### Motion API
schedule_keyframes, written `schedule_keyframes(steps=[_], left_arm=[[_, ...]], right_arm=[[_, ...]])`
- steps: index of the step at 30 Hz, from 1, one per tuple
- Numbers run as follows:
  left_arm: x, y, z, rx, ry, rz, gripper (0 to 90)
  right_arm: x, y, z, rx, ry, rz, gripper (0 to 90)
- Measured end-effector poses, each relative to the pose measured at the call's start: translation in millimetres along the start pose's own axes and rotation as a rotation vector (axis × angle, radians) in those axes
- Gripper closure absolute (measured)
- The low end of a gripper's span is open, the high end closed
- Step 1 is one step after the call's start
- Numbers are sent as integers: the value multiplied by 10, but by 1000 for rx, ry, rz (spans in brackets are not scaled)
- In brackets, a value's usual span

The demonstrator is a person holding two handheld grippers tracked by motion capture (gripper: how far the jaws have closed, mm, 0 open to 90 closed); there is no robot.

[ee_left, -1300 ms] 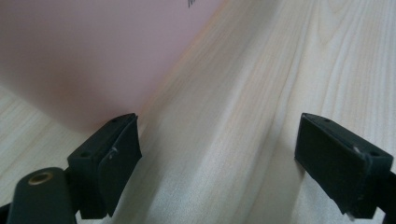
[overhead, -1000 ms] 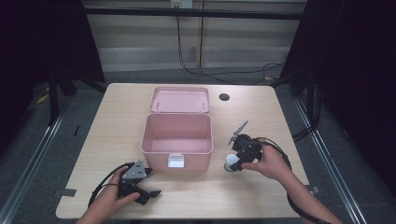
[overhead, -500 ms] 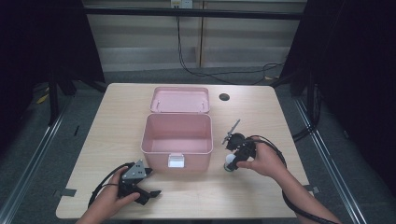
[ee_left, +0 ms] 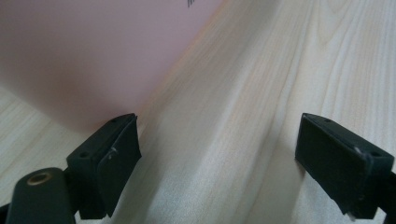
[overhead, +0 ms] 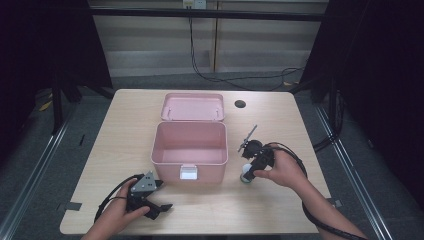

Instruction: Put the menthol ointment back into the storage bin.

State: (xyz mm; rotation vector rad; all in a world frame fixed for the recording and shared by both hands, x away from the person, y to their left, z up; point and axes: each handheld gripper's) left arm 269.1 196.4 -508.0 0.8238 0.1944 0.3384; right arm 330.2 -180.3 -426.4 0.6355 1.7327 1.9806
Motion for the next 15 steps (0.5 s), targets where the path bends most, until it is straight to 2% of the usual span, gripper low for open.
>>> schedule_keyframes(steps=[6,15], left_arm=[[0,-1,0,-1,-1,0,134],[5,2,1,-1,-7,6,133]], right_arm=[[-2,211,17,-2,-18,6,509],[59,544,96,-12,1,3,509]])
Point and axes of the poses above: each handheld gripper's, and its own axes: y roughly backward along the jaws, z roughly out of its top, x roughly to its left, and after that the axes turned 5 degrees about x, right-handed
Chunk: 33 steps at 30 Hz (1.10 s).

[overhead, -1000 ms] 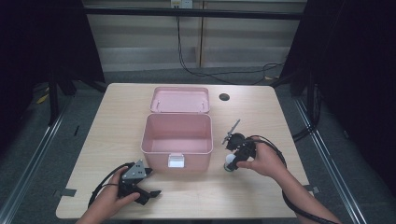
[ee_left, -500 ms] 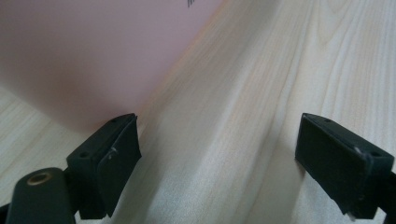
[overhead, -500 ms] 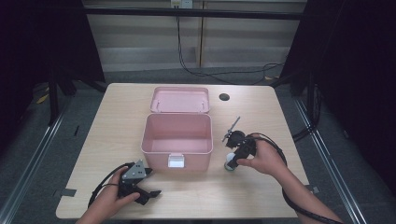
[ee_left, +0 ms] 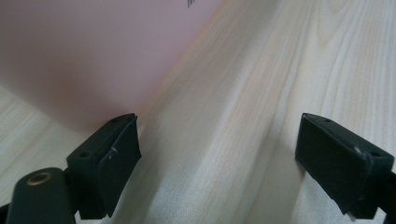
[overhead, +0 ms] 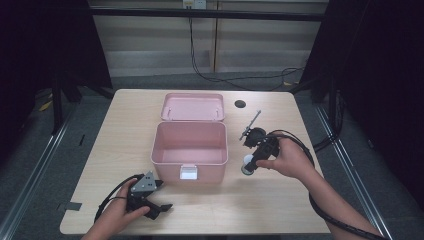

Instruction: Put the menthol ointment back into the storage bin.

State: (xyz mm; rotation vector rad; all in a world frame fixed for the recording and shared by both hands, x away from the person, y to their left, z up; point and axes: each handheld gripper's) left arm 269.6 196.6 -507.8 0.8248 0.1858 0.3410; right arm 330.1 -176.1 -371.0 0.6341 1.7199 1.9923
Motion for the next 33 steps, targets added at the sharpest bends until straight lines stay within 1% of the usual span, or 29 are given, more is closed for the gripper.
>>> schedule_keyframes(steps=[1,2,3,7,9,12,15,23,33], left_arm=[[-2,-1,0,-1,2,0,133],[-2,-1,0,-1,2,0,133],[-1,0,0,0,2,0,133],[-2,-1,0,-1,3,0,134],[-2,0,-1,0,2,-1,133],[-1,0,0,1,2,-1,133],[-1,-1,0,0,3,-3,133],[0,3,2,7,1,-6,133],[0,1,2,4,1,-8,133]], right_arm=[[11,30,14,1,-6,1,509],[12,57,26,3,-3,4,509],[16,90,42,13,1,-1,509],[23,232,100,15,2,-7,509],[37,294,130,8,2,-12,509],[52,376,183,-3,5,-2,509],[57,448,248,-4,10,-3,509],[74,591,413,14,12,-19,509],[92,742,544,28,24,-41,509]])
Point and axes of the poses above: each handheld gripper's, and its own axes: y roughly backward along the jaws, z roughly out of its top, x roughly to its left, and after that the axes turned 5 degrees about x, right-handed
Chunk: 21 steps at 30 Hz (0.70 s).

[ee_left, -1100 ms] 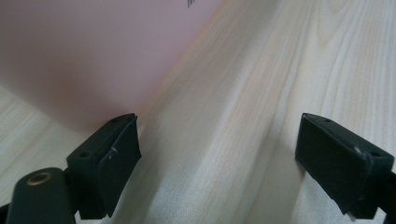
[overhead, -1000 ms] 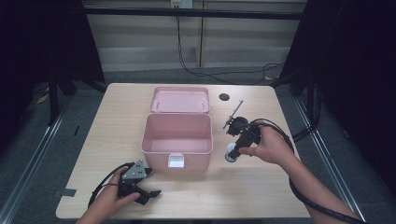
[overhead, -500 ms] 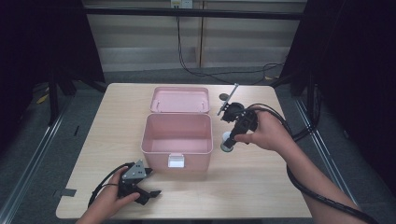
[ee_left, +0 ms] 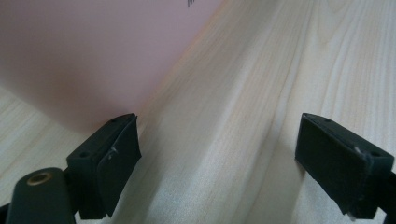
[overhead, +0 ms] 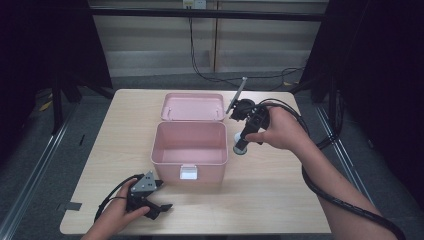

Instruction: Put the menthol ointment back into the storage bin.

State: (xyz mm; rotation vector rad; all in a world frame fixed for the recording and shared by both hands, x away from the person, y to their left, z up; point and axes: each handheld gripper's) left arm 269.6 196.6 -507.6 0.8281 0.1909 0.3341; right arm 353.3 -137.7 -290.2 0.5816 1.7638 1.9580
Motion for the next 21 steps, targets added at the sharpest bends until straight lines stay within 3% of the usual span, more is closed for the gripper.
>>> schedule_keyframes(steps=[13,21], left_arm=[[-1,2,0,1,1,4,134],[1,1,0,-1,-1,2,133]], right_arm=[[7,219,88,5,3,-20,509],[9,263,185,4,-3,-23,509]])
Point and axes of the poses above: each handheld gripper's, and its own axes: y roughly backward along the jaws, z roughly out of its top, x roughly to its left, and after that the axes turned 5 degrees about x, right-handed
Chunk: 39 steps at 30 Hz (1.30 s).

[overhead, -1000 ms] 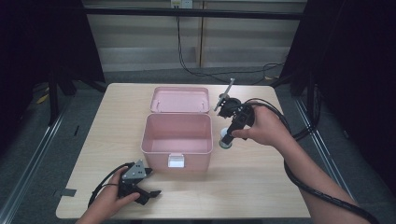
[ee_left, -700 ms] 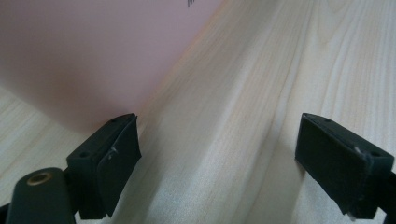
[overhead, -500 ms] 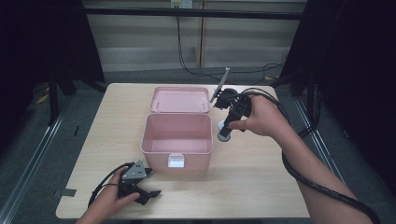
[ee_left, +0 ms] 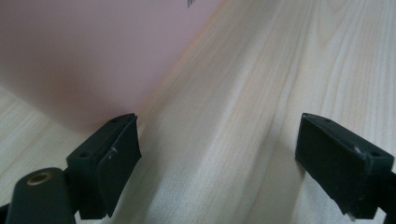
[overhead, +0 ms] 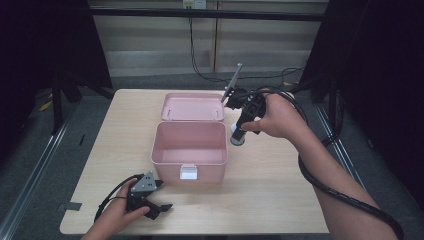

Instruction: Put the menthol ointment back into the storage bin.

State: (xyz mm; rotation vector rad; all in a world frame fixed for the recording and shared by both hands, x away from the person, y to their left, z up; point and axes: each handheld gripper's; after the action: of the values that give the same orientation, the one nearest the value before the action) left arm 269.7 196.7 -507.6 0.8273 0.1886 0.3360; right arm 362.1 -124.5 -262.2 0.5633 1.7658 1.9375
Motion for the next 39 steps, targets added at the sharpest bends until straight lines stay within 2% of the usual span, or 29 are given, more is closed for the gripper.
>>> schedule_keyframes(steps=[7,11,19,28,34,35,39], left_arm=[[0,-1,0,1,1,-3,133],[-4,-1,2,6,0,-2,123],[-7,-2,1,5,5,-5,123],[-6,-4,1,3,4,-11,118],[-6,-4,1,4,3,-11,119],[-6,-4,1,3,4,-11,118],[-6,-4,1,3,4,-11,118]], right_arm=[[-1,-28,107,-3,-21,16,509],[7,-74,206,-7,-51,32,509],[16,-138,387,-5,-91,32,509],[28,-190,530,-18,-95,27,509],[-5,-269,595,-13,-136,25,509],[-17,-303,619,-13,-161,32,509],[-35,-372,659,-10,-183,29,509]])
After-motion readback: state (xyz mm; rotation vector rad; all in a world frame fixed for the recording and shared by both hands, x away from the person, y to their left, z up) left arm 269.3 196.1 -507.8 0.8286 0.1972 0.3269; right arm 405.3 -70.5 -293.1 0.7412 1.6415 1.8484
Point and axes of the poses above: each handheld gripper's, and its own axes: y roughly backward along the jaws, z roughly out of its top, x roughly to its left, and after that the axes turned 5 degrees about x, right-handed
